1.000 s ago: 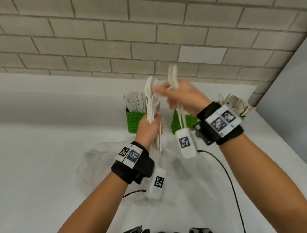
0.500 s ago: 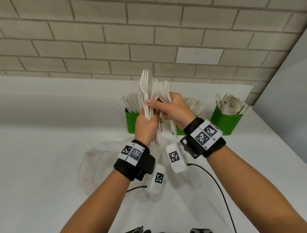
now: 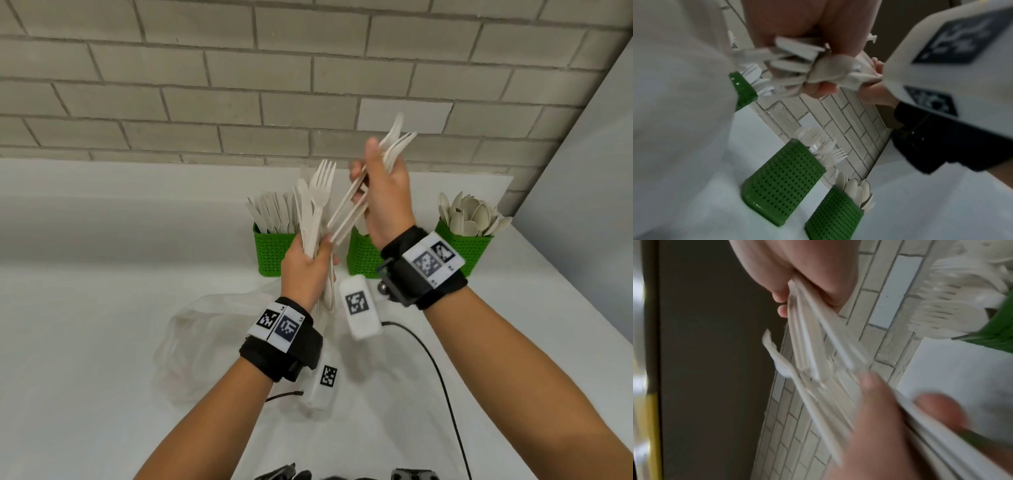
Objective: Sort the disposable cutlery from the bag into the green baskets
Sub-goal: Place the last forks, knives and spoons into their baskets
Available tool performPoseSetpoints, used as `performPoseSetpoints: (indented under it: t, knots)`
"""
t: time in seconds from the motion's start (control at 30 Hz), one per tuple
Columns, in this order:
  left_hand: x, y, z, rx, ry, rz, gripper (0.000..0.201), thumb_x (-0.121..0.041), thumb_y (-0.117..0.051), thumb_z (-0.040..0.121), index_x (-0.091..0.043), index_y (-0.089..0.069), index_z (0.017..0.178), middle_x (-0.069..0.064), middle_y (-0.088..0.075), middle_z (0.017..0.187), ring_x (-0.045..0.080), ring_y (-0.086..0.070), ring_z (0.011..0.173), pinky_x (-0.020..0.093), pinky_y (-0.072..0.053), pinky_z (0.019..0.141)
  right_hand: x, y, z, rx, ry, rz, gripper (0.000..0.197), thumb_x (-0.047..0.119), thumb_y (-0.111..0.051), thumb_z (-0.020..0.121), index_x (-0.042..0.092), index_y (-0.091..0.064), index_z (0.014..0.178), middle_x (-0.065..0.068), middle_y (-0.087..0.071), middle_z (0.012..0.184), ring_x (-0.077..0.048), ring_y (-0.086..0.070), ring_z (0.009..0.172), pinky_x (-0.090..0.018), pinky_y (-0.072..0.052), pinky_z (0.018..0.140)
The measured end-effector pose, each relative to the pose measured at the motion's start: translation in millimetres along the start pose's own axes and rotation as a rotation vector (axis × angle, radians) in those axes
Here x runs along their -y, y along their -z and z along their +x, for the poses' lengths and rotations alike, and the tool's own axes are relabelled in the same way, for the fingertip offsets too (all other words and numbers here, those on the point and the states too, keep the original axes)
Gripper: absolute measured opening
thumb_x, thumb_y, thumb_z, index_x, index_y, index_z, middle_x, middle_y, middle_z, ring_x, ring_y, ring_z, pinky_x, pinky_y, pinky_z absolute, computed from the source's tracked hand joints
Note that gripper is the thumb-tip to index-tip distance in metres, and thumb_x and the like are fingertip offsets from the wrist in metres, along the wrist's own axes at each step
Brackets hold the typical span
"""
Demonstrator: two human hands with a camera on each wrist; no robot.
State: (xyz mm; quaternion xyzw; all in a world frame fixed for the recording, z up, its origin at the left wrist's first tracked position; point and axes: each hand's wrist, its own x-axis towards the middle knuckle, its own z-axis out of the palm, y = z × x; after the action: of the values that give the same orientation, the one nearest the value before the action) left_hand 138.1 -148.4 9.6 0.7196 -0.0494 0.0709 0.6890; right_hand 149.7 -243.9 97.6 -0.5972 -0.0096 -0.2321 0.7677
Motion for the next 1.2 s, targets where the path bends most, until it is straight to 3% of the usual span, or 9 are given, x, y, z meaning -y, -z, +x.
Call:
performPoseSetpoints:
  t: [0.23,0.33,0.5,0.6,0.7,0.87,0.93,1.03,1.2]
  knots:
    - [1,-4,9,-0.042,-0.021,0.102,0.016,-0.021,-0.049,0.095,-0.008,-0.049,0.105,0.001,-0.057,0.075,0.005,-0.052,0.061,0.006,-0.037,0.046,-9,6,-10,0.287,-0.188,-0.269,0.02,0.021,-0.074,0.078,0.016,-0.056,0.084,0.005,-0.051,0.065,-0.004,-0.044,0.048,-0.02,-0.038,0.047]
    - [1,-6,7,-0.046,-0.033,0.118,0.022,-0.02,-0.05,0.094,-0.004,-0.05,0.11,0.008,-0.059,0.082,0.013,-0.053,0.064,0.013,-0.035,0.048,-15,1,-15,0.223,-0.177,-0.207,0.017,0.009,-0.069,0.083,0.015,-0.055,0.075,0.004,-0.056,0.063,0.001,-0.053,0.044,-0.013,-0.037,0.038]
    - [0,2,2,-0.009,-0.056,0.064,0.004,-0.022,-0.051,0.095,-0.02,-0.051,0.092,-0.008,-0.057,0.07,0.003,-0.055,0.059,0.012,-0.043,0.056,-8,1,-5,0.088,-0.11,-0.143,0.019,0.024,-0.064,0.089,0.021,-0.052,0.074,0.009,-0.048,0.064,-0.002,-0.046,0.057,-0.014,-0.036,0.043]
    - [1,6,-4,0.116,0.067,-0.134,0.009,-0.023,-0.048,0.096,-0.021,-0.052,0.088,-0.002,-0.051,0.062,0.012,-0.049,0.051,0.023,-0.044,0.052,6,4,7,0.049,-0.061,-0.055,0.02,0.026,-0.056,0.094,0.02,-0.049,0.076,0.004,-0.042,0.066,-0.005,-0.04,0.054,-0.017,-0.035,0.043]
    - [-3,14,-6,0.284,0.237,-0.447,0.018,-0.028,-0.044,0.097,-0.013,-0.052,0.092,0.0,-0.04,0.055,0.009,-0.036,0.04,0.018,-0.03,0.038,19,16,21,-0.012,-0.038,0.102,0.018,0.027,-0.05,0.097,0.018,-0.047,0.081,0.004,-0.047,0.057,-0.008,-0.047,0.051,-0.021,-0.042,0.049]
    - [-10,21,-4,0.458,0.324,-0.633,0.04,-0.051,-0.039,0.083,-0.013,-0.05,0.087,-0.009,-0.032,0.041,0.005,-0.029,0.028,0.015,-0.022,0.033,12,35,27,0.157,-0.328,0.021,0.018,0.032,-0.056,0.092,0.015,-0.052,0.087,0.008,-0.037,0.047,-0.009,-0.043,0.047,-0.03,-0.053,0.061]
    - [-9,22,-5,0.532,0.338,-0.71,0.045,-0.057,-0.043,0.075,-0.014,-0.05,0.084,-0.01,-0.032,0.037,0.004,-0.027,0.025,0.012,-0.021,0.031,1,35,18,0.314,-0.437,-0.077,0.021,0.032,-0.062,0.085,0.012,-0.058,0.093,0.009,-0.034,0.044,-0.007,-0.039,0.043,-0.024,-0.046,0.051]
    - [-6,23,-5,0.636,0.336,-0.784,0.046,-0.053,-0.079,0.058,-0.016,-0.06,0.076,-0.009,-0.034,0.035,0.003,-0.029,0.023,0.011,-0.022,0.029,-12,29,9,0.423,-0.431,-0.061,0.023,0.033,-0.072,0.072,0.015,-0.059,0.078,0.006,-0.032,0.048,-0.007,-0.034,0.043,-0.017,-0.032,0.041]
    - [-6,22,-7,0.642,0.32,-0.722,0.038,-0.033,-0.089,0.051,-0.018,-0.064,0.075,-0.009,-0.033,0.036,0.005,-0.029,0.023,0.012,-0.019,0.029,-11,25,6,0.472,-0.318,-0.1,0.009,0.02,-0.067,0.082,0.013,-0.062,0.082,-0.002,-0.056,0.068,-0.008,-0.047,0.052,-0.014,-0.031,0.036]
